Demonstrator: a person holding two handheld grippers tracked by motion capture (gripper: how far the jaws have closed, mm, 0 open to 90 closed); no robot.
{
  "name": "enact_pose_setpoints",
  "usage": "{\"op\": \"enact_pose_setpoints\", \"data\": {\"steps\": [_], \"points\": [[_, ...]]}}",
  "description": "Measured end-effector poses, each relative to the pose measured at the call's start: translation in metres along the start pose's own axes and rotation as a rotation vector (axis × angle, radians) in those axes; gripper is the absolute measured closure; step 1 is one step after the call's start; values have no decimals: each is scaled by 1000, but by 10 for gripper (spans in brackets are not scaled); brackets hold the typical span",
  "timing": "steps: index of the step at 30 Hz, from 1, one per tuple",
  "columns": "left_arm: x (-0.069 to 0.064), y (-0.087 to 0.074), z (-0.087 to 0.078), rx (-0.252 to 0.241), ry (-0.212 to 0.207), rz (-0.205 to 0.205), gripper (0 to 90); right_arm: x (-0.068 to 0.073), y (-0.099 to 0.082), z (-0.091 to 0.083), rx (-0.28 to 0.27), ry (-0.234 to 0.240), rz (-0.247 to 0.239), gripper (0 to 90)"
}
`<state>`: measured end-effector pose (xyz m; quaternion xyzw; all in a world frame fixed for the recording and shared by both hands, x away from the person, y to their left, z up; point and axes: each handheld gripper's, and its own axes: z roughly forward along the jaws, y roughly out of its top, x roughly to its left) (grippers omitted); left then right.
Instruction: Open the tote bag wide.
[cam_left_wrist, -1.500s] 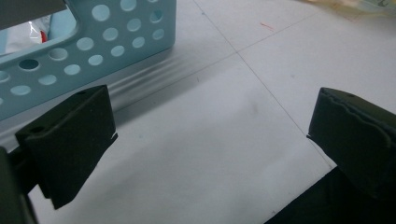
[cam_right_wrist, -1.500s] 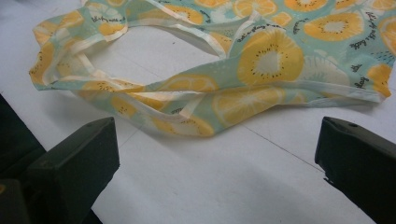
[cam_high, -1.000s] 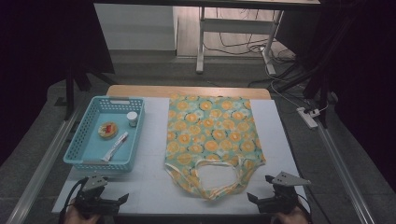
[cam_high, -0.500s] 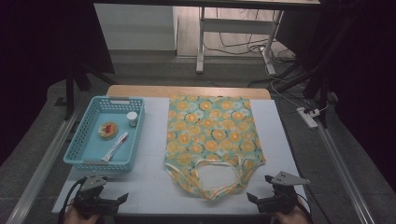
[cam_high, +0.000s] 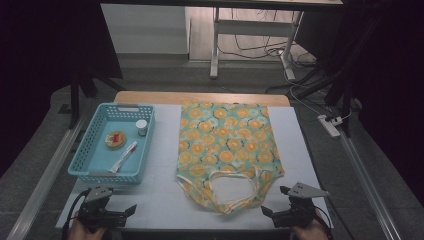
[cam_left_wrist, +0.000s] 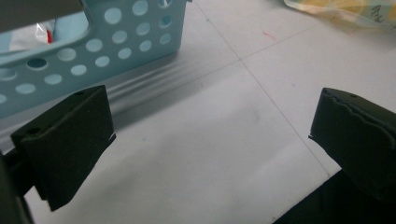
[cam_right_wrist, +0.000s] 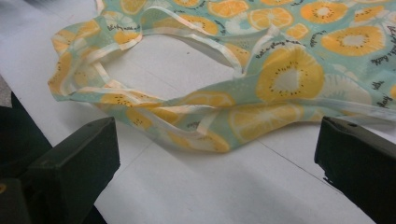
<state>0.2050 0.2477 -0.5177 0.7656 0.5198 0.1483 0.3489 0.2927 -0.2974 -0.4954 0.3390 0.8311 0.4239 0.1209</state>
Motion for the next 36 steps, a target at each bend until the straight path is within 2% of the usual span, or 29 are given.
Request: {"op": "enact_pose_setpoints", "data": {"steps": [5, 10, 16, 23, 29, 33, 36], "points": [[-1, 3, 3, -2, 5, 20, 0, 2, 3, 2, -2, 11, -2, 5], [0, 4, 4, -15, -8, 30, 0, 6, 8, 5, 0, 29, -11, 5], [3, 6, 9, -5, -33, 25, 0, 11, 13, 11, 20, 51, -37, 5], [3, 8, 11, -9, -63, 41, 0, 15, 18, 15, 17, 68, -41, 5], [9, 9, 13, -1, -110, 6, 2, 22, 25, 22, 18, 99, -67, 5], [9, 7, 11, -15, -111, 12, 3, 27, 30, 28, 33, 123, -83, 5], [5, 8, 12, -5, -94, 38, 3, 32, 32, 34, 44, 153, -95, 5]]}}
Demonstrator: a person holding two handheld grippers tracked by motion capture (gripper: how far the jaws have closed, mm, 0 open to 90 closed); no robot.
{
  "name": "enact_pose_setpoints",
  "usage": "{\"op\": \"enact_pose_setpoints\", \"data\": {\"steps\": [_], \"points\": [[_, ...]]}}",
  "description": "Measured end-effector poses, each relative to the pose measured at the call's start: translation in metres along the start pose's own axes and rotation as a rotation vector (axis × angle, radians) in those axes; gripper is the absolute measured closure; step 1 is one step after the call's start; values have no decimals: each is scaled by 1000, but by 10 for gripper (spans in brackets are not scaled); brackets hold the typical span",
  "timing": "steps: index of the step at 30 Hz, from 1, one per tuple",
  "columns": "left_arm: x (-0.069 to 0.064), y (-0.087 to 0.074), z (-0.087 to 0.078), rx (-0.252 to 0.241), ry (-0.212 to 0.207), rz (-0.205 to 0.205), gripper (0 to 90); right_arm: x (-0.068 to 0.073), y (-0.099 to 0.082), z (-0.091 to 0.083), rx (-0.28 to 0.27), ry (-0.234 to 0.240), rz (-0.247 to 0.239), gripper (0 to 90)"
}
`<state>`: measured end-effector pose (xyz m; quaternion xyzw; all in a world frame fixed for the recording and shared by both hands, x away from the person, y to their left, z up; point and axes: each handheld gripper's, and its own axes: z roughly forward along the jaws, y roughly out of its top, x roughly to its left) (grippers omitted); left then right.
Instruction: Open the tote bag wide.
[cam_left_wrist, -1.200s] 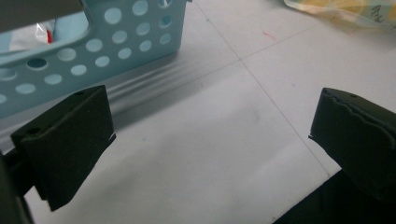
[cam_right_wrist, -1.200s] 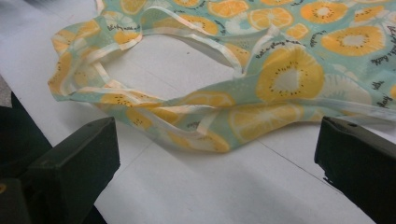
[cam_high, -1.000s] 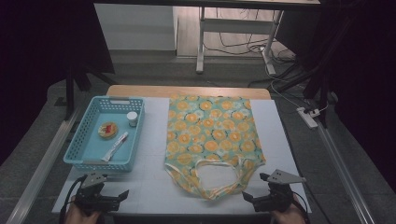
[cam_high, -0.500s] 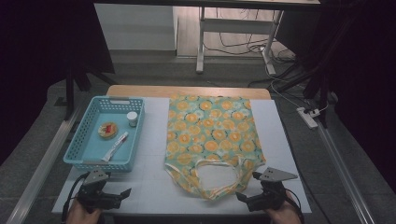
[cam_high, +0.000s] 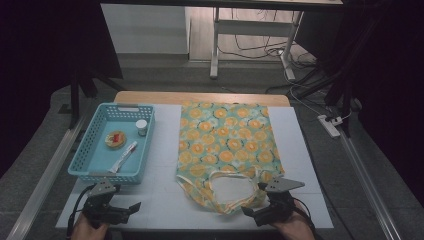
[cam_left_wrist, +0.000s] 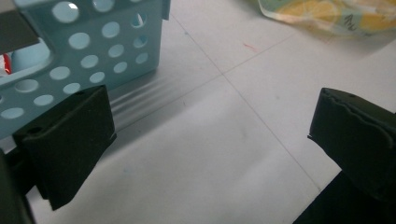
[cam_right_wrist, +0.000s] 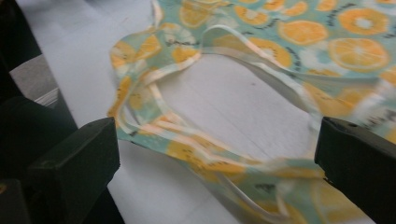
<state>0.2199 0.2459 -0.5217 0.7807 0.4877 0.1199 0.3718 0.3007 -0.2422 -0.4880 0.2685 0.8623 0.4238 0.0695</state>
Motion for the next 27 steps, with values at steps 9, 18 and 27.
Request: {"op": "enact_pose_setpoints", "data": {"steps": [9, 18, 27], "points": [[-3, 0, 0, 1, 9, 29, 2, 14, 3, 18, 55, 75, -61, 5], [-3, 0, 0, 0, 2, 37, 2, 26, 7, 37, 97, 143, -91, 10], [-4, 0, 0, 4, 1, 48, 3, 37, 10, 49, 147, 178, -172, 241]]}}
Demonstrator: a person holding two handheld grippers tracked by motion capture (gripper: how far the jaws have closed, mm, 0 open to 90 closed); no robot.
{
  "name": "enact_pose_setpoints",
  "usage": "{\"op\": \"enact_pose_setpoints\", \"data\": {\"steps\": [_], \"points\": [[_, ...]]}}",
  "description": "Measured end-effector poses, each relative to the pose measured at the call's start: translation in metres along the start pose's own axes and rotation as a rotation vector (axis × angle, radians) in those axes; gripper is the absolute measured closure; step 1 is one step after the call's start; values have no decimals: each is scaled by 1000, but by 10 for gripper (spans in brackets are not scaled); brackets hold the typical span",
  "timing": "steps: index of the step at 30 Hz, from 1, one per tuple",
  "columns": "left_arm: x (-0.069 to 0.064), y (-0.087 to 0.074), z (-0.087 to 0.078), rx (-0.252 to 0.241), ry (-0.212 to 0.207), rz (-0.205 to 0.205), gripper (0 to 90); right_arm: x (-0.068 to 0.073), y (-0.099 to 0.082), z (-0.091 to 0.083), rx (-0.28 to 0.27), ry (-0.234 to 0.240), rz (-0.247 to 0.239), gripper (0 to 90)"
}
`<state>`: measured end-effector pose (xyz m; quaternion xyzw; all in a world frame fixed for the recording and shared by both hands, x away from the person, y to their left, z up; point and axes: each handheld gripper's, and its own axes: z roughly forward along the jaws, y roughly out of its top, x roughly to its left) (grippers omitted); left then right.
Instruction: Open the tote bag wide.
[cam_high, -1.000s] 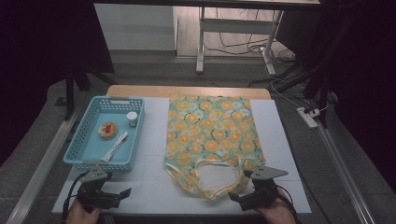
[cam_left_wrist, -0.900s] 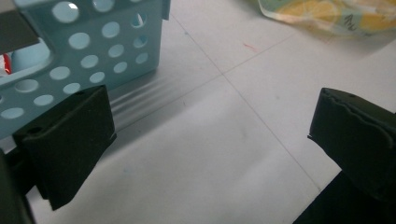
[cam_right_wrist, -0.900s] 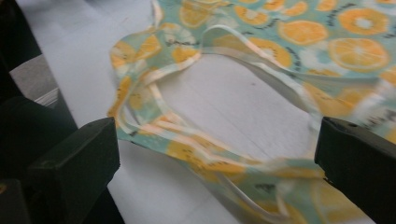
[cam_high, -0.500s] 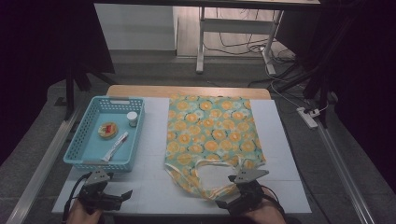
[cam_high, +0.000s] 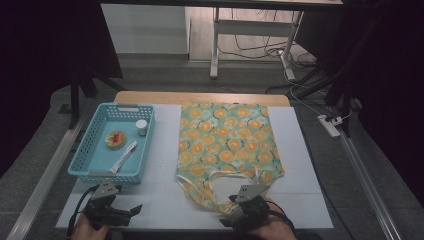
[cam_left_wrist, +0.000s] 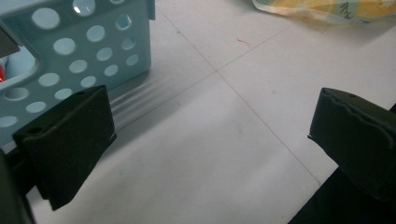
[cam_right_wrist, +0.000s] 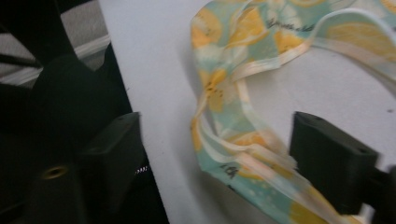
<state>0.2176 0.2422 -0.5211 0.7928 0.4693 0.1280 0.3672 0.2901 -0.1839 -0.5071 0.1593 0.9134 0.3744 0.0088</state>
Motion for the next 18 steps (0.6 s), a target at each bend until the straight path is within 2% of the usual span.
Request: {"op": "enact_pose_setpoints", "data": {"steps": [6, 9, 11, 16, 18], "points": [[0, 0, 0, 0, -2, 2, 3, 1, 1, 1, 47, -29, -31, 613], [0, 0, 0, -1, -1, 1, 3, -2, 1, 0, 62, -8, -37, 797], [0, 0, 0, -1, -2, 2, 3, -3, 2, -1, 63, 8, -37, 888], [0, 0, -1, -4, -2, 3, 4, -6, 6, -6, 50, 19, -16, 900], [0, 0, -1, -5, -2, 1, 4, -11, 9, -10, 23, 29, 15, 900]]}}
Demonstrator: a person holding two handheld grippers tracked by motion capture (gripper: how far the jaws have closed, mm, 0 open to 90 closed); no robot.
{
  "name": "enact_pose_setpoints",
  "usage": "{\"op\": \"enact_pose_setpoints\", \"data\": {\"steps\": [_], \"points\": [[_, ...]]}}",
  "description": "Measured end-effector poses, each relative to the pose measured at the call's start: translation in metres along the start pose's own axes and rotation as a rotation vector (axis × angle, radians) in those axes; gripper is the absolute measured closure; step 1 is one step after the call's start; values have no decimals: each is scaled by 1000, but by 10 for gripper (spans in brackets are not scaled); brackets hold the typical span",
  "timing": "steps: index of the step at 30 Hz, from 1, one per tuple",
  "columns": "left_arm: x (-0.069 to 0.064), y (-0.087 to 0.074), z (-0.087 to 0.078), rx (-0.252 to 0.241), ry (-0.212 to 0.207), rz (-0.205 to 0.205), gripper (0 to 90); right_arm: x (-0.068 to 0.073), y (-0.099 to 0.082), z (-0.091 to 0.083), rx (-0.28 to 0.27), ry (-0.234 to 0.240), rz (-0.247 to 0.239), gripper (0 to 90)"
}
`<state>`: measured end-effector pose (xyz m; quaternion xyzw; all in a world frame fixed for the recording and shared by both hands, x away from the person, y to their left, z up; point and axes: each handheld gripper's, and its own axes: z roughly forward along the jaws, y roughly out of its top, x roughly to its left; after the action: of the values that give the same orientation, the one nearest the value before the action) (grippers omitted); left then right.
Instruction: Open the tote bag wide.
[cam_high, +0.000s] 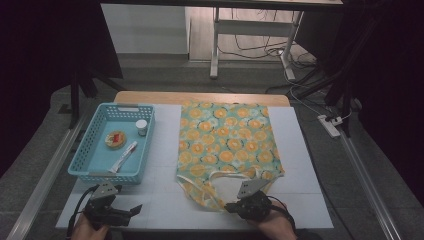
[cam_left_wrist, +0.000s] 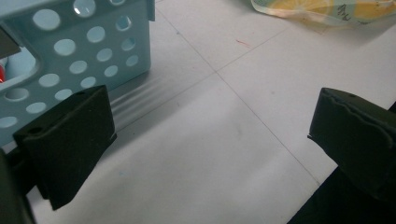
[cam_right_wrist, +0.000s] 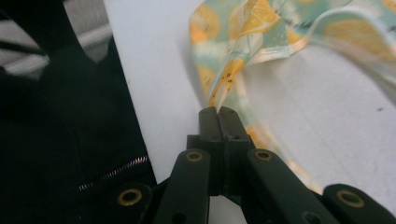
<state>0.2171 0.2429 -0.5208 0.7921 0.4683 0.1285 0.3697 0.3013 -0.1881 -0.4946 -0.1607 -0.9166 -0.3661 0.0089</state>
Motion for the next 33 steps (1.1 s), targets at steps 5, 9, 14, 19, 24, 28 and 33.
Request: {"op": "enact_pose_setpoints", "data": {"steps": [5, 9, 14, 19, 24, 28, 33], "points": [[1, 0, -1, -9, -1, -7, 5, -12, 7, -11, -56, -1, 40, 900], [1, 0, -1, -9, 1, -5, 5, -22, 14, -15, -72, -16, 44, 900], [1, -1, -1, -11, 0, -12, 6, -37, 23, -13, -52, -38, 37, 900], [2, -1, -1, -18, -4, -22, 7, -57, 33, -13, -51, -72, 51, 900], [2, -1, -1, -19, -3, -25, 9, -81, 42, -14, -65, -113, 73, 900], [3, -1, -1, -19, -3, -27, 10, -101, 48, -11, -61, -137, 87, 900], [3, -1, -2, -20, -4, -30, 11, -122, 59, -6, -71, -155, 98, 900]]}}
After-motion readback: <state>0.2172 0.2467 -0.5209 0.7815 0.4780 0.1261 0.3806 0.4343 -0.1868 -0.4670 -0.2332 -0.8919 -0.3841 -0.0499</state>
